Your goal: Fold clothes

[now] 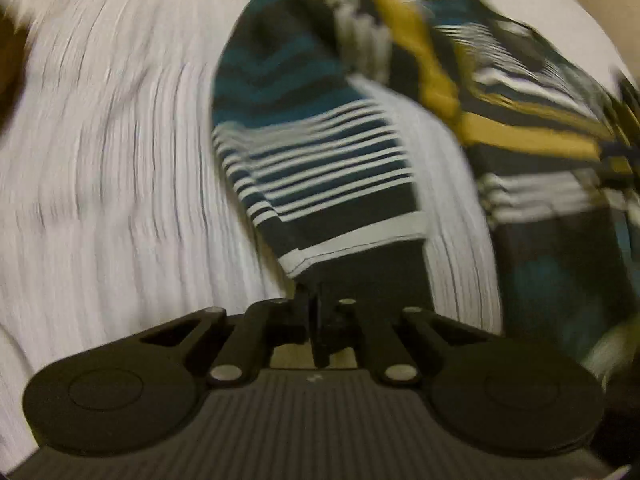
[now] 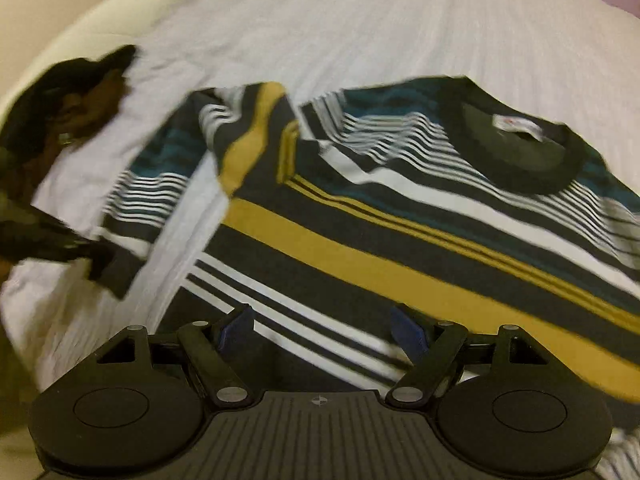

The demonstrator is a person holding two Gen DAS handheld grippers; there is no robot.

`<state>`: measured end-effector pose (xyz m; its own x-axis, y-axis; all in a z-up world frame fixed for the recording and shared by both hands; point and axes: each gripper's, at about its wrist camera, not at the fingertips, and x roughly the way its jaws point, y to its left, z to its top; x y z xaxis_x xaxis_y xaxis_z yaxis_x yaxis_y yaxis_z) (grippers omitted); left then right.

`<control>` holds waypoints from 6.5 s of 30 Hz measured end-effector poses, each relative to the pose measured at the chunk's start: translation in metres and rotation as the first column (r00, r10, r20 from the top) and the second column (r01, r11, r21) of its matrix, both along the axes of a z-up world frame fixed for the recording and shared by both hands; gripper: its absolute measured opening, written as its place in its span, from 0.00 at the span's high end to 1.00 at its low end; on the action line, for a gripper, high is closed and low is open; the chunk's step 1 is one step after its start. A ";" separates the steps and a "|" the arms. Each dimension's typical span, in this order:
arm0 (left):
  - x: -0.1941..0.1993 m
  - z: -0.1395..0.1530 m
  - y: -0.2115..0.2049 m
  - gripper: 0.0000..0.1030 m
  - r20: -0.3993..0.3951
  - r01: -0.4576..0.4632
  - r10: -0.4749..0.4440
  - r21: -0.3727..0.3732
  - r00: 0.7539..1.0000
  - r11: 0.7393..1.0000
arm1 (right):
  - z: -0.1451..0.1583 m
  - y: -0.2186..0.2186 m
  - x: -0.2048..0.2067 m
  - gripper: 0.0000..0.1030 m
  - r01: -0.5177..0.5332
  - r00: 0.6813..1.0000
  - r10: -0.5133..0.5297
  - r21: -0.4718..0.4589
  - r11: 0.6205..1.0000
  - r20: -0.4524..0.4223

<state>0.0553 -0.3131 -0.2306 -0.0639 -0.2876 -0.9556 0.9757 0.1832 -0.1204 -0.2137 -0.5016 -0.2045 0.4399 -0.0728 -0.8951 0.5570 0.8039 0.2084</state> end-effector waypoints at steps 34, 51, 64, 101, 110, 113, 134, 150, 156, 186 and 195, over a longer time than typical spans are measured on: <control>0.223 0.122 0.006 0.97 0.047 0.085 -0.091 0.117 0.995 0.990 | 0.004 0.083 0.141 0.24 -0.033 0.998 0.028 0.075 0.997 0.057; 0.139 0.076 -0.003 0.73 0.162 0.187 -0.201 0.094 0.966 0.978 | -0.014 0.048 0.027 0.24 0.288 0.955 -0.286 0.019 0.957 -0.074; -0.094 0.063 -0.072 0.68 0.096 0.397 -0.404 0.081 0.910 0.914 | -0.053 -0.020 -0.202 0.24 0.494 0.803 -0.527 -0.182 0.850 -0.280; -0.448 0.053 -0.212 0.56 0.003 0.710 -0.711 -0.049 0.704 0.703 | 0.077 -0.099 -0.674 0.95 0.838 -0.139 -0.990 0.535 -0.103 0.028; -0.484 0.025 -0.214 0.56 -0.026 0.651 -0.651 0.055 0.759 0.757 | 0.032 -0.148 -0.695 0.30 0.957 0.117 -0.993 0.262 0.120 0.027; -0.502 0.021 -0.211 0.55 -0.039 0.663 -0.663 0.071 0.748 0.745 | 0.028 -0.146 -0.679 0.30 0.930 0.327 -0.945 0.171 0.327 0.026; -0.550 0.018 -0.219 0.53 -0.054 0.709 -0.709 0.130 0.703 0.693 | -0.032 -0.107 -0.669 0.90 0.751 0.654 -0.756 0.110 0.651 0.006; -0.528 0.016 -0.220 0.53 -0.036 0.653 -0.654 0.120 0.755 0.748 | 0.002 -0.119 -0.703 0.36 0.945 0.318 -0.943 0.051 0.324 0.099; -0.521 0.010 -0.210 0.53 -0.055 0.634 -0.632 0.128 0.773 0.763 | 0.028 -0.097 -0.655 0.33 0.793 0.609 -0.781 -0.108 0.600 0.135; -0.256 0.058 0.053 0.20 0.148 0.055 -0.065 0.074 0.987 0.996 | 0.049 0.023 -0.410 0.18 0.601 0.797 -0.603 0.064 0.797 0.024; -0.178 0.076 0.127 0.09 0.209 0.262 -0.254 -0.010 0.944 0.965 | 0.094 0.162 -0.331 0.18 0.702 0.712 -0.702 -0.015 0.712 -0.001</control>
